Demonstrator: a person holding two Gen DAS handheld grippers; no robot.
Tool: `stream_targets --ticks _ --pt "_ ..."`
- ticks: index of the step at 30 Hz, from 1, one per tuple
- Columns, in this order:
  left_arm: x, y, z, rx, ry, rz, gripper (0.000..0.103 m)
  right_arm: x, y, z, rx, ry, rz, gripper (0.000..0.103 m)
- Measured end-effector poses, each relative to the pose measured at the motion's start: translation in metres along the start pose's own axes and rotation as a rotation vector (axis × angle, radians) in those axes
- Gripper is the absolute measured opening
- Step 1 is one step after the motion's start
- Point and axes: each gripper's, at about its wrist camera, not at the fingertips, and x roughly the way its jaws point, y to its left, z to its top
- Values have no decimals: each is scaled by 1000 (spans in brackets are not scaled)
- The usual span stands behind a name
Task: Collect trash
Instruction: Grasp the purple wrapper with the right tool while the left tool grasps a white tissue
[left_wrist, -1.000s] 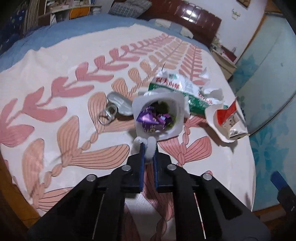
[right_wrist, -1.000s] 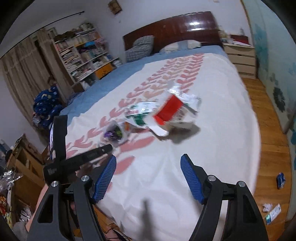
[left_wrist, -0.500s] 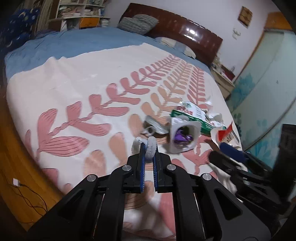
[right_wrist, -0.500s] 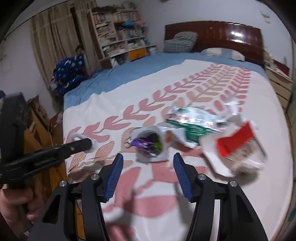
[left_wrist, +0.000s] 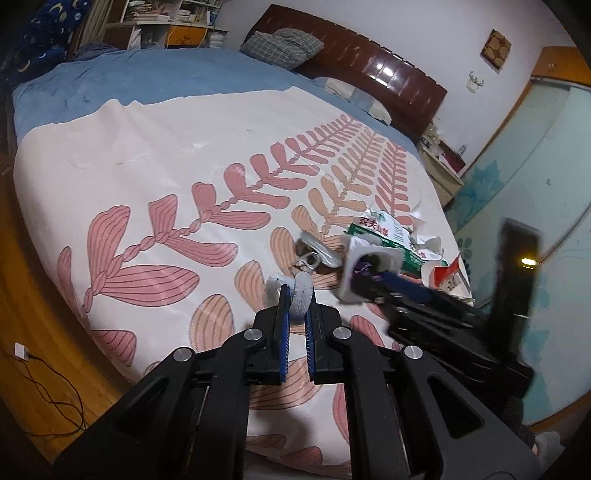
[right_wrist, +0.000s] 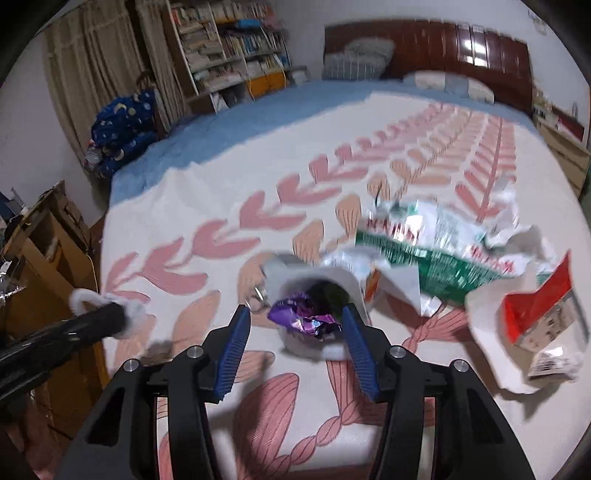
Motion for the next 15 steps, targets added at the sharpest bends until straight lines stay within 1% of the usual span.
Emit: stream_targets --ticks 2,3,10,15 --pt "2 -3 0 4 -1 -4 7 6 -5 -1 22 18 12 25" --pt "1 -3 -1 4 0 -5 7 5 -5 -2 25 17 15 20" --pt "5 -7 -1 -8 2 -16 7 0 -2 -6 9 -15 10 17" --pt "5 -10 -1 6 -3 -18 7 -22 -5 -10 22 -48 51 16"
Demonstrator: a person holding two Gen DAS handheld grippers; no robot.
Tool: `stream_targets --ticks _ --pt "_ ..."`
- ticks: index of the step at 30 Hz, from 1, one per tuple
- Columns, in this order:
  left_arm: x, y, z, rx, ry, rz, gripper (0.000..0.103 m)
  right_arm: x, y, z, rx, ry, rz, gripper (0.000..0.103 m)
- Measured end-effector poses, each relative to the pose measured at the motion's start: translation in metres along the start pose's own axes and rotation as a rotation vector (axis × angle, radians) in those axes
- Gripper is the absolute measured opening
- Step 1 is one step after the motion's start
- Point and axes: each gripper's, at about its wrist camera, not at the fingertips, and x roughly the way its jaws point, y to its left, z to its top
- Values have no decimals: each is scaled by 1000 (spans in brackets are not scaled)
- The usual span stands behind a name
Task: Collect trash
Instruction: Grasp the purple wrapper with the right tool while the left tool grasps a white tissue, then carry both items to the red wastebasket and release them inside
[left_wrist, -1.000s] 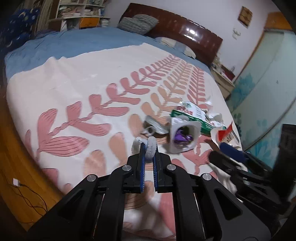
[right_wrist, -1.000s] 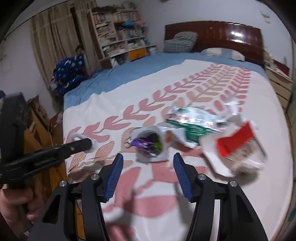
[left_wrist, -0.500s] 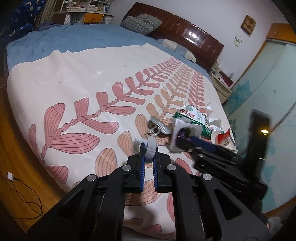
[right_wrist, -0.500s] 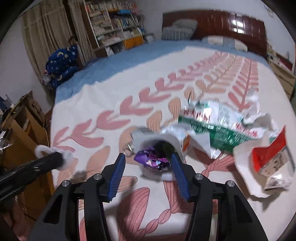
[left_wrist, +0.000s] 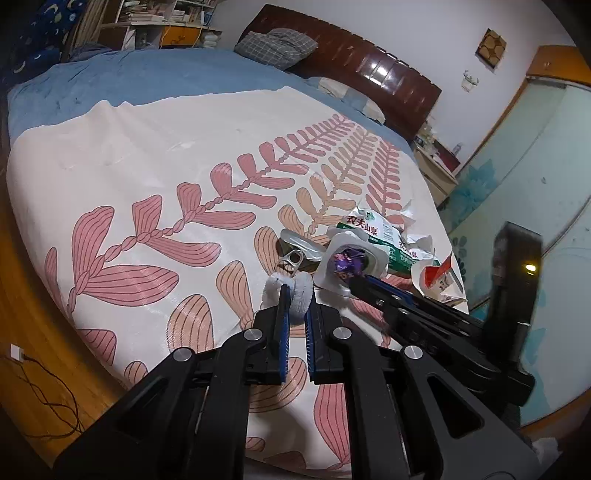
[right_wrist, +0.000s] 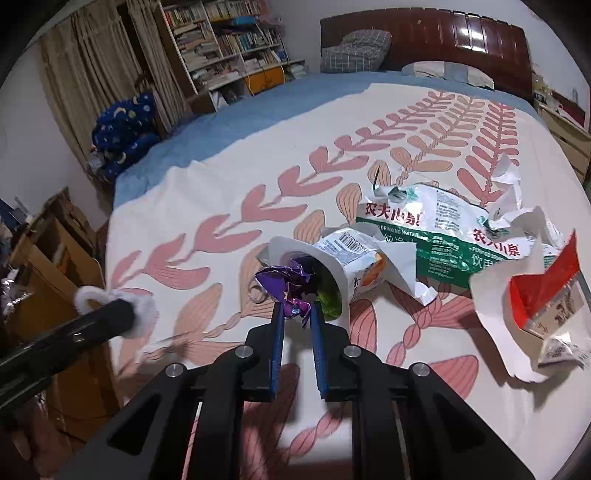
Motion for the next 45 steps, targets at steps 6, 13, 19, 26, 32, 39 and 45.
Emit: stream_targets --ticks 6,13,19,26,32,39,45 --pt "-9 -19 -3 45 -15 -26 7 -63 -12 -17 33 -48 35 16" --pt "-9 -65 -28 109 7 -61 7 -99 -47 -40 83 -12 9 16" --pt "-6 -87 -39 125 22 -81 7 -122 -67 -67 85 -10 29 16" --pt "-34 -134 -44 208 -9 -104 7 -213 -86 -73 119 -137 26 16" --pt "-90 -242 -54 314 -60 -231 7 -364 -124 -91 135 -303 -50 16" --pt "-114 -407 -117 486 52 -470 7 -518 -225 -203 255 -327 -327 16" --pt "-82 -535 -239 662 311 -637 7 -583 -321 -354 489 -216 -523 16"
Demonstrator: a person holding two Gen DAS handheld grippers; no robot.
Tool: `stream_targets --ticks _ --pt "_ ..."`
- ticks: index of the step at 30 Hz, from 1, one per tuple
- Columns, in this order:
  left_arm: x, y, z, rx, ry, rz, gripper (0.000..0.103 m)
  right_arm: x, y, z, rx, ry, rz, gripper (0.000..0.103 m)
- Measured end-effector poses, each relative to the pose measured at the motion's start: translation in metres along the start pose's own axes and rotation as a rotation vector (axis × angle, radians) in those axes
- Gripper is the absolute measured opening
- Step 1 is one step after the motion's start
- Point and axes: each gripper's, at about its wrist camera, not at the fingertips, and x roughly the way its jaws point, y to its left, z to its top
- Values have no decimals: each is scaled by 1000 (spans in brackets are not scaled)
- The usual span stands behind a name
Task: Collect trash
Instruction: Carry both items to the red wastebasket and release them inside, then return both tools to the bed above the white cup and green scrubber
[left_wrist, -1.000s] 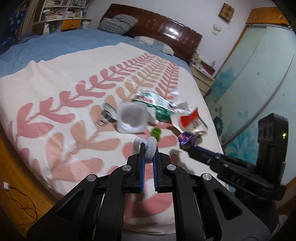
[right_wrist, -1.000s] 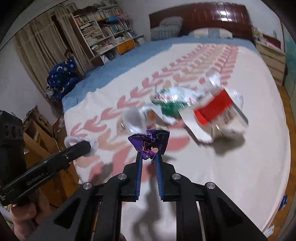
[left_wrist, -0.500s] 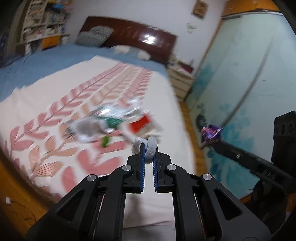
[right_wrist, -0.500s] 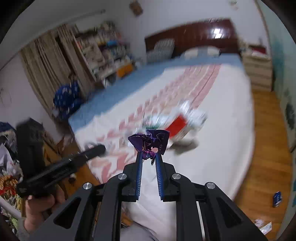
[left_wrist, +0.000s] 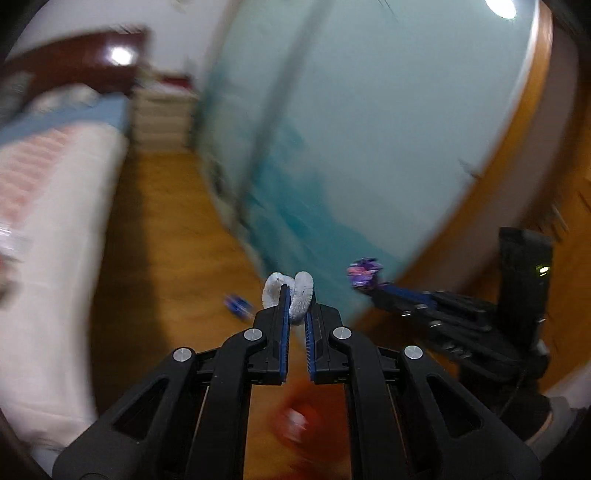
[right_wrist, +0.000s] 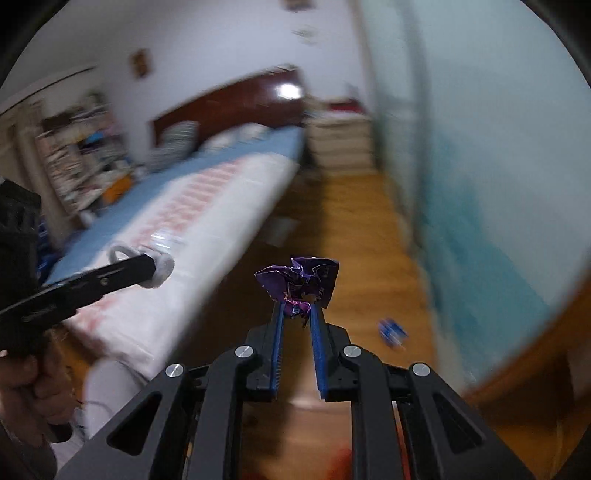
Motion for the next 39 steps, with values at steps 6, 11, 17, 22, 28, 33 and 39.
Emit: stream_targets --ticks 6,11,17,22,28,33,39 --pt "165 -62 -90 35 369 -77 7 50 -115 -143 198 314 -115 16" --pt "235 -68 -159 75 627 -18 7 87 -149 -241 371 456 -112 16" --pt "248 -59 -167 100 673 28 7 94 -155 -244 395 449 -112 16" --pt "247 -62 -169 125 665 100 55 90 -140 -238 346 412 -193 50" --pt "235 -67 -158 138 607 81 58 83 -138 -231 334 411 -219 50" --pt "226 -61 -150 121 569 67 58 74 -131 -219 322 395 -249 50" --pt "208 -51 -137 79 516 28 58 64 -121 -195 310 370 -277 50"
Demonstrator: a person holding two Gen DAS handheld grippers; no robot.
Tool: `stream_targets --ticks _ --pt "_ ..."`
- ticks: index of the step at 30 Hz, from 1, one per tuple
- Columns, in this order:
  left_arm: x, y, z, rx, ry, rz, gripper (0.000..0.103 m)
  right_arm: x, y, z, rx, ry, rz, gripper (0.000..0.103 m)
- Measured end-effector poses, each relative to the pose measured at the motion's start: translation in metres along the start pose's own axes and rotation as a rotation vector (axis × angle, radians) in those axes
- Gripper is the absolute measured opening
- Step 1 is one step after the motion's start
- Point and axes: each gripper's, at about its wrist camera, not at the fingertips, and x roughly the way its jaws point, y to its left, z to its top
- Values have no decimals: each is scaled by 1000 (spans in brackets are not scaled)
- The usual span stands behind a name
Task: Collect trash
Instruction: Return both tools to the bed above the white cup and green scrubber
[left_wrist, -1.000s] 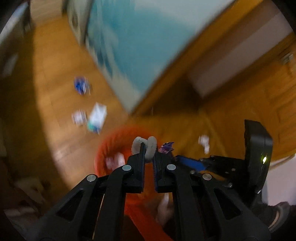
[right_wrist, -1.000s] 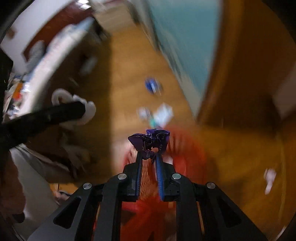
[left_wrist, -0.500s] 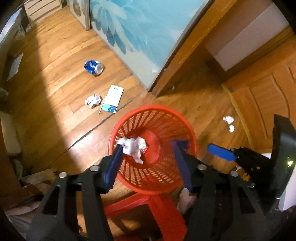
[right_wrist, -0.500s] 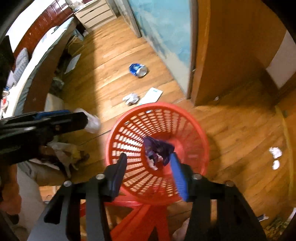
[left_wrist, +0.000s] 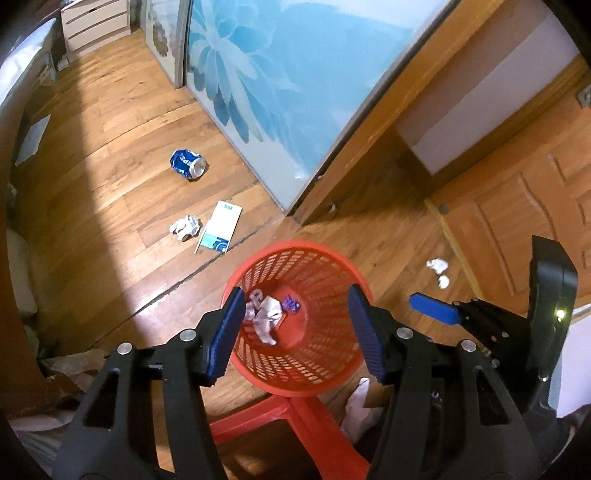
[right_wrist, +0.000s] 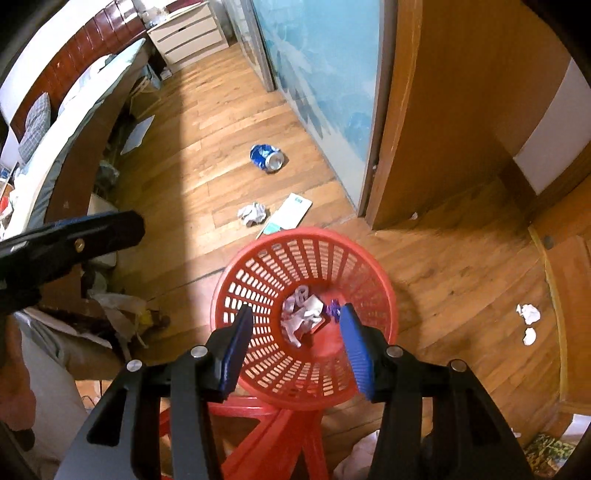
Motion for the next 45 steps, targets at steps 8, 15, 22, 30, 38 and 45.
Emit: stream_targets --ticks 8,15,22,30,38,45 --pt "-12 6 1 -15 -34 -56 58 -14 9 7 7 -7 -38 50" --pt "-50 11 -1 -19 -111 -87 58 -36 28 17 -9 -79 -37 50" --pt "-211 106 -22 -76 -457 158 67 -73 158 65 -196 -238 123 52" --pt "-338 225 -100 -201 -724 462 77 -86 363 97 -422 -330 371 52" --pt "-373 354 -183 -432 -790 591 81 -64 556 83 -565 -332 549 53" --pt "-360 466 -229 -725 -754 515 81 -25 700 42 -733 -250 621 53"
